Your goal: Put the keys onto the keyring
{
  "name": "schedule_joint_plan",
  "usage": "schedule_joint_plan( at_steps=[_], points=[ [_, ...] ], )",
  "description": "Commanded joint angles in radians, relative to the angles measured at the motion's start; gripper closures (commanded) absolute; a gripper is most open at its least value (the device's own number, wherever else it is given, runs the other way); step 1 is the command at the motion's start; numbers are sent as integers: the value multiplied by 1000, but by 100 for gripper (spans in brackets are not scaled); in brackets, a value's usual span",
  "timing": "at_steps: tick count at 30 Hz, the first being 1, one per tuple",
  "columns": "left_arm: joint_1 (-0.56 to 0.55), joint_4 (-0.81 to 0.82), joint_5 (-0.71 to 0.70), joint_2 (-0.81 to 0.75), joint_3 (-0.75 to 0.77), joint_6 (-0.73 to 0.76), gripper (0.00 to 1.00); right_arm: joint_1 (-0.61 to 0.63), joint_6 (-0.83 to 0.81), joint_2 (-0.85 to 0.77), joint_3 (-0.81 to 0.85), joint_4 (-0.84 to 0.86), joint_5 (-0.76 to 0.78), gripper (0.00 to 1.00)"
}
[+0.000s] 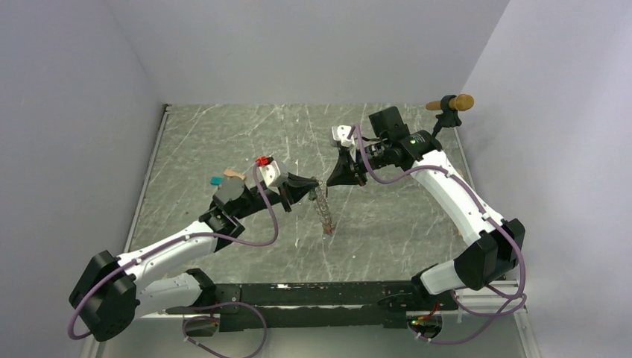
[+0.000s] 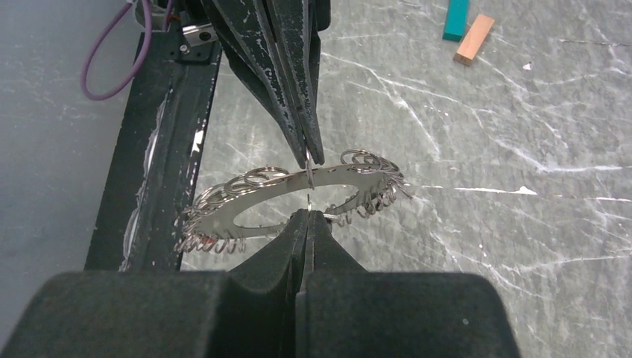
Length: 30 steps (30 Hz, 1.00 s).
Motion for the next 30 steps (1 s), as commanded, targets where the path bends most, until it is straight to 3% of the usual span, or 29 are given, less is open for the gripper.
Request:
schedule_joint_plan(
  at_steps=[1,7,14,19,30],
  points=[
    [-5,128,-67,-19,-21,-68,100,0,52,-14,24,50,-33,100],
    [-3,236,-159,-87,-115,-193,100,-12,75,-10,22,52,-116,100],
    [-3,595,-228,-48,-247,-305,100,-9,169,7,-20,150,-184,100],
    [-4,747,-258,24,-265,-380,100,1,231,9,-44,211,-198,100],
    [-3,779,-241,64,-265,-450,100,9,361,5,-76,325,-174,100]
  ],
)
